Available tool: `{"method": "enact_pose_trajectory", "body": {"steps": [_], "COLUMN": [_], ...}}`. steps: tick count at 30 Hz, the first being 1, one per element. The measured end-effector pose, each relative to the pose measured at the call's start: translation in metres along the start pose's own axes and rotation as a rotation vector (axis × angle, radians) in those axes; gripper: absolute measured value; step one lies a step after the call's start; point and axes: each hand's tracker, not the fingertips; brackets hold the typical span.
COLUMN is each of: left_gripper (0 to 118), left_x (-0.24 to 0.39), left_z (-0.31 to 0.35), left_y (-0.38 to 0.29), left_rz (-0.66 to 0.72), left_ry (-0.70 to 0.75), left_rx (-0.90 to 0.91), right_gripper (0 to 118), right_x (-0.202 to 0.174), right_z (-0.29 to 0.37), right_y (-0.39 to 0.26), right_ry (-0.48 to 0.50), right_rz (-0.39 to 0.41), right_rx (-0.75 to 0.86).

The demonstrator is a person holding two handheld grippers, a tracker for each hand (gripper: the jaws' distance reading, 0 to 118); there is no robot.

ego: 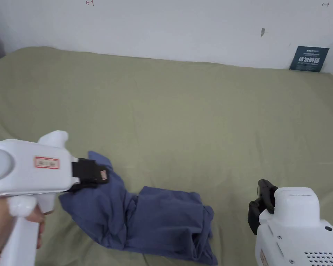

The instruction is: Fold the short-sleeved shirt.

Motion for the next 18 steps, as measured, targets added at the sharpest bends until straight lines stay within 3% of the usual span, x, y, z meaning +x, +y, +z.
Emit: {"method": "enact_pose_trajectory", "body": {"steps": [6, 14, 15, 16, 17, 18], "left_gripper": [14, 16, 45, 84, 114, 118], "left_x": [0.071, 0.101, 0.101, 0.098, 0.096, 0.092], "left_z": [-0.070, -0.165, -0.170, -0.173, -0.169, -0.161], "left_y": [-0.019, -0.062, -0.067, -0.069, -0.068, -0.067], "left_rz": [-0.088, -0.160, -0.180, -0.173, -0.150, -0.100], "left_ry": [-0.028, -0.024, -0.034, -0.054, -0.072, -0.117], "left_rx": [-0.071, -0.199, -0.199, -0.195, -0.197, -0.168], "right_gripper": [0, 0, 0, 0, 0, 0], "right_x": [0.013, 0.030, 0.031, 0.033, 0.034, 0.035], "right_z": [0.003, 0.002, 0.001, 0.000, 0.000, 0.000], "right_y": [-0.005, -0.019, -0.020, -0.022, -0.023, -0.024], "right_ry": [-0.022, -0.059, -0.064, -0.067, -0.070, -0.071], "right_rz": [0.001, -0.013, -0.015, -0.018, -0.020, -0.022], "right_rx": [-0.011, -0.052, -0.060, -0.066, -0.072, -0.074]}}
